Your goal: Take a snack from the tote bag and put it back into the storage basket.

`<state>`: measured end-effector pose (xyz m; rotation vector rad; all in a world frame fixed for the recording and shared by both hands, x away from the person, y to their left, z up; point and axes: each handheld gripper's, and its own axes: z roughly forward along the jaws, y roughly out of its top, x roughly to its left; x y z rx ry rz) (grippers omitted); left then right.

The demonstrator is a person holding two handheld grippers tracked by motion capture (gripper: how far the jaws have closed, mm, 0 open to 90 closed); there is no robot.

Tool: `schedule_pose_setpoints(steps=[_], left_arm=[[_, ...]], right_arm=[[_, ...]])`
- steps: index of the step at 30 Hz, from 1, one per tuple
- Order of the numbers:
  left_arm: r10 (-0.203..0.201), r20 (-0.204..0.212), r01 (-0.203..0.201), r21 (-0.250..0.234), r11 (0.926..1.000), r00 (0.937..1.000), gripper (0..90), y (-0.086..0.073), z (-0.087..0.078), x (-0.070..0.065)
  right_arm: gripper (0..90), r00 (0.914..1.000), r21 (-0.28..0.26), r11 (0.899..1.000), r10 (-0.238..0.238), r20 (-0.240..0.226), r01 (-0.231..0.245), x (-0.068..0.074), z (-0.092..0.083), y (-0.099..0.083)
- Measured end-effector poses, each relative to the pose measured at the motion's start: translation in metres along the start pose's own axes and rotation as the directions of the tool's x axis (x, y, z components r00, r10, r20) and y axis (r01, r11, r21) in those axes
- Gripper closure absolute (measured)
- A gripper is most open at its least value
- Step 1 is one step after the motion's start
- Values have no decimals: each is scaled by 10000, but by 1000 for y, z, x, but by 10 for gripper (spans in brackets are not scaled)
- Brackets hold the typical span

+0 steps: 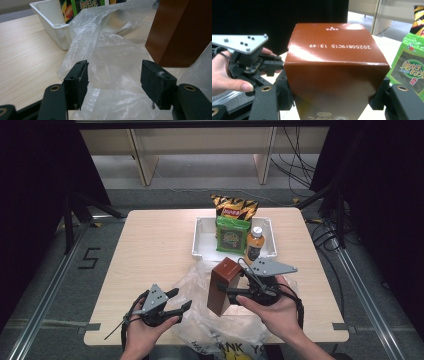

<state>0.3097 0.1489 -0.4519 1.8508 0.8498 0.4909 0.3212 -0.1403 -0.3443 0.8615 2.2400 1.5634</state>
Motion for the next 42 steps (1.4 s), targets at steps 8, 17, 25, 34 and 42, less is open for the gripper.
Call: schedule_pose_setpoints(steps=[8, 17, 25, 34, 42], left_arm=[[12, 55, -11, -2, 10000, 10000, 386, -1, 1, 1], [7, 101, -8, 84, 10000, 9999, 386, -3, 4, 0], [29, 117, -30, 83, 10000, 9999, 386, -2, 4, -1], [-6, 134, 5, 92, 10000, 9999, 386, -2, 4, -1], [5, 145, -6, 101, 9999, 9999, 386, -2, 4, -2]], right_arm=[[388, 9998, -333, 9993, 152, 162, -146, -3, -3, 12], [388, 9994, -713, 9972, 230, 251, -211, -8, -6, 27], [388, 9984, -989, 9950, 178, 537, -125, -13, -8, 39], [388, 9959, -1268, 9918, -40, 902, 155, -20, -9, 52], [388, 9938, -1305, 9914, 143, 1101, 2, -25, -6, 60]])
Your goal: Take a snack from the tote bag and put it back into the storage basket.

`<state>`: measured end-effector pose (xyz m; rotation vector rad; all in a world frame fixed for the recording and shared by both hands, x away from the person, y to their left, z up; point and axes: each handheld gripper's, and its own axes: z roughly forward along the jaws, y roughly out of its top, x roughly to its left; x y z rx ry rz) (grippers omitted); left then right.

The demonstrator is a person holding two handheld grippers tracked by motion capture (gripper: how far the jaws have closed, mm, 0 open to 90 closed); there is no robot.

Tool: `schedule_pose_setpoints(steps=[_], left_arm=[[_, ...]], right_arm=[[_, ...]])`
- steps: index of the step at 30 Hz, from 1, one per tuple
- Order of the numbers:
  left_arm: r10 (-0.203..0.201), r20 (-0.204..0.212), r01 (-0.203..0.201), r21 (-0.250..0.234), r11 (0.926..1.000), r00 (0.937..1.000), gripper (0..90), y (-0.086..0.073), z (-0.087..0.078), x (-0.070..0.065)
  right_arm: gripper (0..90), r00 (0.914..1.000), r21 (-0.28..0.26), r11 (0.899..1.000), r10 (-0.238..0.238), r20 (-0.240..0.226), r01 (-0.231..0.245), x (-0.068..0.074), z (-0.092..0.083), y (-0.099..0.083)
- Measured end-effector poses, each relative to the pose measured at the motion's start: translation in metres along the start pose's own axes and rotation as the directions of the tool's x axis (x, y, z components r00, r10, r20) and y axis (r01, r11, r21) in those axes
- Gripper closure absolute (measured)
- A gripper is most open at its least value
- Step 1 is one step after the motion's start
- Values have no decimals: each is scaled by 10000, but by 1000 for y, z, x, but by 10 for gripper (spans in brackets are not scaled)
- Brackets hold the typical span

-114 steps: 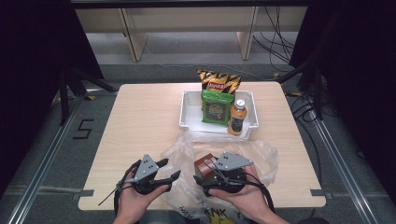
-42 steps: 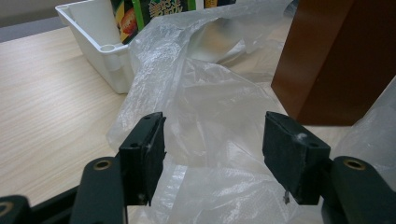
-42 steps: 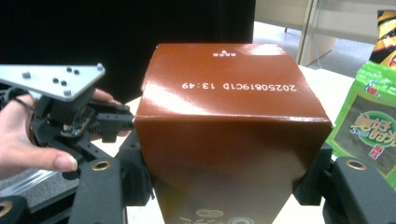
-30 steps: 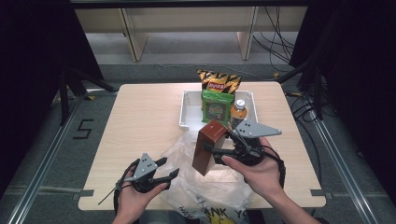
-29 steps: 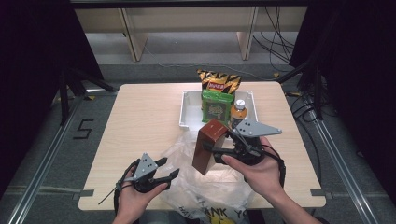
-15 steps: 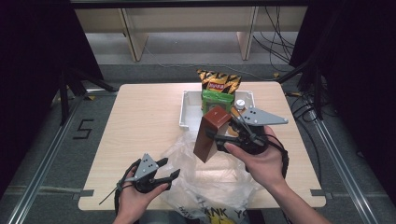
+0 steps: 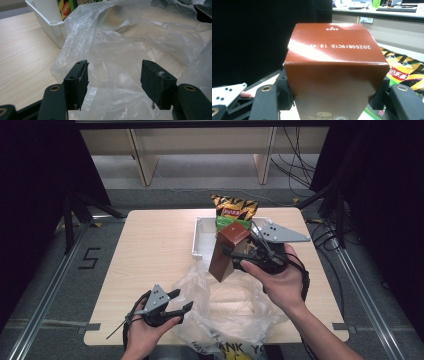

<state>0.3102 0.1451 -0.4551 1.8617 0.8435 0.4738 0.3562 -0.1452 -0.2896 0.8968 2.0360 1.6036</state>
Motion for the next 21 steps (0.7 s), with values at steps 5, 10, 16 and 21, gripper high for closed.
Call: schedule_pose_setpoints(steps=[5, 10, 16, 21], left_arm=[[45, 19, -45, 12, 10000, 10000, 386, 1, 0, 0], [110, 54, -110, -8, 9999, 9999, 386, 1, 0, 0], [-24, 100, 25, -67, 10000, 9999, 386, 1, 0, 0], [4, 117, -3, -62, 10000, 9999, 386, 1, 0, -1]], right_arm=[[388, 9992, -114, 9995, -306, 244, 308, -5, 4, 5], [388, 9993, -205, 9997, -107, 368, 115, -8, 8, 10], [388, 9982, -237, 9994, -227, 549, 240, -16, 15, 14], [388, 9975, -126, 9998, -153, 690, 162, -19, 19, 16]])
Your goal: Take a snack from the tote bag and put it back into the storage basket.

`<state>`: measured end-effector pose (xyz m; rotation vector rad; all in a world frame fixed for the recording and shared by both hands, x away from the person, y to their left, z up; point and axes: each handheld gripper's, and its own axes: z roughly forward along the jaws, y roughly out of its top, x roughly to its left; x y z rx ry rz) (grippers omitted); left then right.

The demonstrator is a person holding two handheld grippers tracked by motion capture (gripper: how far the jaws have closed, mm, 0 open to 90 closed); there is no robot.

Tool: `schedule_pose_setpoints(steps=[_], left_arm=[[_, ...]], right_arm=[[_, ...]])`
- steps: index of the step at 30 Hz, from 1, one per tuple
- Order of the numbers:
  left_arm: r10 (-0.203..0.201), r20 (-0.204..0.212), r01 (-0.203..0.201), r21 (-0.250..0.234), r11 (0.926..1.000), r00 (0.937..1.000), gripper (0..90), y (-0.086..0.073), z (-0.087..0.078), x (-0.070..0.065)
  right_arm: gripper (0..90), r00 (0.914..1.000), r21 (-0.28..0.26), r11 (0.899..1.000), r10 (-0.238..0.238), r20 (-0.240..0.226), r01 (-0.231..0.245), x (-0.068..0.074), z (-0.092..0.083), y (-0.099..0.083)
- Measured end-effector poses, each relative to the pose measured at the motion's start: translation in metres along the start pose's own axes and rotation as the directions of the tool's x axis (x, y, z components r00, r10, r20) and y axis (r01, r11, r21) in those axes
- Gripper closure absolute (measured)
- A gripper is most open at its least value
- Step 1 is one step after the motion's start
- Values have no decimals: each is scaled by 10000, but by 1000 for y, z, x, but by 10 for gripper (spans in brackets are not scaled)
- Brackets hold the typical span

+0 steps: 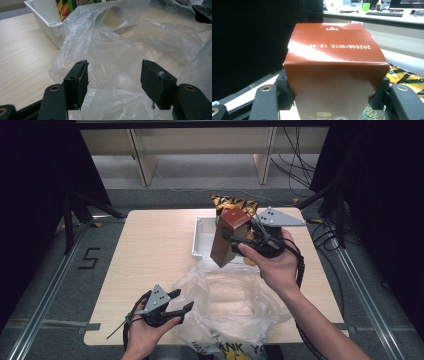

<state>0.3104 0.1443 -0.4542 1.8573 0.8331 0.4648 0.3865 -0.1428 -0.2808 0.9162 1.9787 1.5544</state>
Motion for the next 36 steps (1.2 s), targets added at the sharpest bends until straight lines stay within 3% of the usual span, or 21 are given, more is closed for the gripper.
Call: schedule_pose_setpoints(steps=[2, 6, 8, 10, 13, 14, 19, 20, 21, 22, 23, 26, 27, 29, 31, 34, 35, 36], left_arm=[[-1, -6, 1, -12, 10000, 10000, 386, 0, 0, 0], [38, 7, -38, -1, 10000, 10000, 386, 0, 0, 1], [120, -85, -120, 28, 9999, 9999, 385, 1, -1, 0], [104, -73, -103, 11, 9999, 9999, 385, 1, -1, 0], [92, -75, -92, -6, 10000, 9999, 385, 1, -2, 0], [89, -77, -89, -5, 10000, 9999, 385, 1, -2, 0], [123, -5, -123, -65, 9999, 9999, 384, 2, -2, 0], [180, -103, -180, 31, 9998, 9998, 384, 2, -3, 0], [164, -87, -164, 0, 9999, 9998, 384, 2, -3, 0], [164, -63, -164, -16, 9999, 9998, 384, 2, -3, 0], [169, -82, -169, -2, 9999, 9998, 384, 2, -3, 0], [170, -53, -170, -1, 9999, 9998, 384, 2, -3, 1], [165, -50, -165, -3, 9999, 9999, 384, 2, -3, 1], [266, -19, -266, -3, 9996, 9996, 384, 2, -3, 2], [254, -22, -254, -6, 9997, 9997, 384, 2, -3, 1], [11, 9, -10, -42, 10000, 10000, 384, 1, -2, 0], [129, -79, -129, 6, 9999, 9999, 384, 1, -3, 1], [105, -69, -105, -12, 9999, 9999, 384, 1, -3, 0]], right_arm=[[388, 9995, -108, 9994, -324, 48, 324, -2, 3, 1], [388, 9996, -40, 9997, -224, 159, 225, -3, 8, 1], [388, 9980, -80, 9983, -573, 269, 576, -6, 13, 1], [388, 9990, 89, 9994, -332, 293, 330, -5, 15, 2], [388, 9985, -20, 9990, -452, 316, 453, -7, 21, 3], [388, 9991, -14, 9997, -247, 354, 248, -6, 22, 4], [388, 9976, 21, 9987, -511, 473, 510, -10, 32, 4], [388, 9984, 140, 9994, -332, 447, 326, -9, 34, 4], [388, 9976, 72, 9990, -443, 535, 440, -11, 36, 3], [388, 9980, 19, 9999, -172, 616, 171, -10, 38, 3], [388, 9973, 126, 9988, -469, 564, 463, -13, 40, 3], [388, 9966, 176, 9986, -509, 648, 498, -15, 45, 2], [388, 9974, 168, 9997, -211, 687, 200, -14, 47, 2], [388, 9964, 261, 9985, -502, 678, 485, -17, 48, 1], [388, 9969, 203, 9997, -179, 768, 164, -16, 51, 2], [387, 9961, 302, 9984, -500, 732, 479, -20, 54, 1], [387, 9953, 291, 9984, -503, 827, 481, -20, 55, 1], [387, 9966, 274, 9996, -126, 810, 104, -19, 57, 1]])
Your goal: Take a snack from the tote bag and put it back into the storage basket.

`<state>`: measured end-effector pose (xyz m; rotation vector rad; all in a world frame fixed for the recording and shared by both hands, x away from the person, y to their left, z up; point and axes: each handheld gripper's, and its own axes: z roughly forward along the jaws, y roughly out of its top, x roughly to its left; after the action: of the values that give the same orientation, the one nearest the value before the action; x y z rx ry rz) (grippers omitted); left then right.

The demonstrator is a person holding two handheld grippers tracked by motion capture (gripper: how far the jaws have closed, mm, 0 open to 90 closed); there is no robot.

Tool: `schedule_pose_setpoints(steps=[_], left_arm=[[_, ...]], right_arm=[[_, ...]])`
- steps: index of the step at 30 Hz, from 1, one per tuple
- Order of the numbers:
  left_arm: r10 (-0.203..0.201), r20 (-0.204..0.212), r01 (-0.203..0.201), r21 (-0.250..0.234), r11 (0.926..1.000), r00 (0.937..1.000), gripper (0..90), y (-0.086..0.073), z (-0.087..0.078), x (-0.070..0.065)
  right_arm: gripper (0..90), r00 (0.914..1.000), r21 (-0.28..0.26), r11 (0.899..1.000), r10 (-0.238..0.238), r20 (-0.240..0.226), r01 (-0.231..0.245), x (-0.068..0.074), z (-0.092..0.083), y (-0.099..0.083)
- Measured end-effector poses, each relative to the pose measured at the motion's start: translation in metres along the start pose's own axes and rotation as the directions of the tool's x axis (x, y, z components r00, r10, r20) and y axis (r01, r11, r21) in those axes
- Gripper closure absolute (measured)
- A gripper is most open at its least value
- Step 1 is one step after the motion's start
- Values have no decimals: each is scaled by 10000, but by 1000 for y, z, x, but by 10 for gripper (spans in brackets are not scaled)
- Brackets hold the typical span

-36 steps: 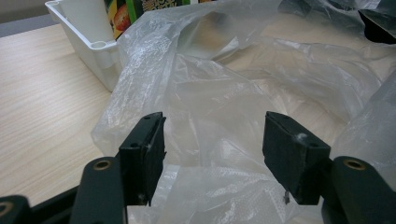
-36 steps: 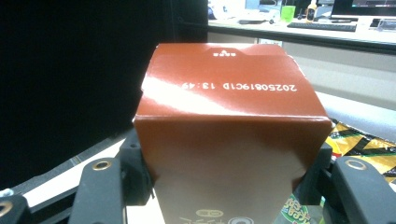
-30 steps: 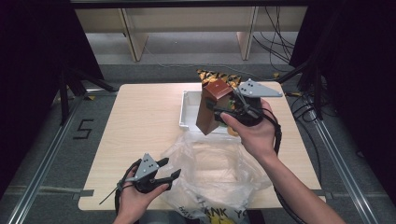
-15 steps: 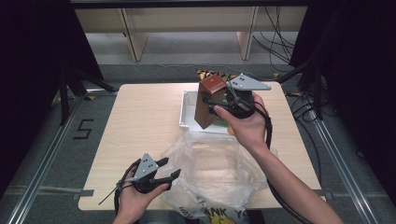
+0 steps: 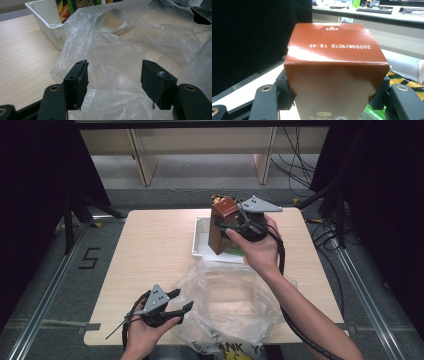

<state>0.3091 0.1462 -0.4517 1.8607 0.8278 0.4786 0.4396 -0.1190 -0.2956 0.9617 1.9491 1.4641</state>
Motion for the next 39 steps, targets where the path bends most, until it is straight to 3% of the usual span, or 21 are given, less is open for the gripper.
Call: schedule_pose_setpoints(steps=[1, 4, 5, 6, 7, 8, 11, 12, 13, 15, 16, 17, 19, 26, 29, 30, 32, 34, 37, 38, 39], left_arm=[[25, 11, -25, -5, 10000, 10000, 384, 0, 0, 0], [-33, -1, 33, -24, 10000, 10000, 384, 0, 0, 0], [-23, -11, 23, -18, 10000, 10000, 384, 0, -1, 1], [-48, -18, 48, -27, 10000, 10000, 384, 0, -1, 1], [-30, -10, 30, -33, 10000, 10000, 384, 0, -1, 1], [-64, 5, 64, -27, 10000, 10000, 384, 0, -1, 1], [-72, -8, 72, -6, 10000, 10000, 384, 0, -1, 0], [-71, -8, 71, -13, 10000, 10000, 384, 0, -1, 0], [-71, -14, 71, -31, 10000, 10000, 384, 0, -1, 0], [-53, -33, 53, -23, 10000, 10000, 384, 0, -1, 1], [-49, -25, 49, -32, 10000, 10000, 384, 0, -1, 1], [-52, -19, 52, -50, 10000, 10000, 384, 0, -1, 1], [-43, -19, 43, -55, 10000, 10000, 384, 0, -1, 1], [-39, -24, 39, -28, 10000, 10000, 384, -1, -1, 2], [-100, -17, 100, -42, 9999, 9999, 384, -1, -1, 1], [-136, 54, 136, -90, 9999, 9999, 384, -1, -1, 1], [-88, -28, 87, -33, 10000, 10000, 384, -1, -1, 1], [-23, -8, 23, -36, 10000, 10000, 384, -1, -1, 2], [-77, -19, 77, -26, 10000, 10000, 384, -1, -1, 2], [-47, -14, 47, -29, 10000, 10000, 384, -1, -1, 2], [-59, -18, 59, -32, 10000, 10000, 384, -1, -1, 2]], right_arm=[[387, 9992, -9, 9992, -402, 17, 402, -3, 1, -1], [387, 9998, 81, 9999, -147, 100, 146, -3, 5, -1], [387, 9996, 36, 9996, -266, 66, 266, -4, 7, -2], [387, 9999, 98, 10000, 8, 108, -9, -3, 8, -2], [387, 9991, -50, 9992, -393, 138, 394, -7, 10, -3], [387, 9999, 80, 10000, -19, 165, 17, -5, 11, -3], [387, 9994, 113, 9995, -309, 175, 307, -9, 16, -5], [387, 9998, 193, 9997, -122, 168, 118, -9, 17, -6], [387, 9993, 113, 9999, -120, 340, 116, -9, 19, -7], [387, 9994, 143, 9996, -244, 261, 240, -11, 22, -8], [387, 9993, 136, 9999, 99, 355, -104, -9, 23, -9], [387, 9994, 232, 9996, 121, 336, -128, -9, 24, -10], [387, 9994, 293, 9995, -129, 333, 119, -12, 26, -11], [387, 9990, 309, 9995, 104, 427, -117, -11, 34, -13], [387, 9986, 335, 9994, 20, 521, -38, -12, 38, -14], [387, 9987, 294, 9994, -199, 480, 185, -14, 39, -15], [387, 9988, 414, 9991, 82, 489, -102, -12, 41, -16], [387, 9984, 342, 9986, -424, 369, 411, -15, 44, -17], [387, 9989, 451, 9990, -37, 465, 16, -12, 47, -17], [387, 9986, 392, 9990, -232, 478, 214, -14, 48, -17], [387, 9990, 531, 9986, -66, 441, 42, -13, 48, -16]])
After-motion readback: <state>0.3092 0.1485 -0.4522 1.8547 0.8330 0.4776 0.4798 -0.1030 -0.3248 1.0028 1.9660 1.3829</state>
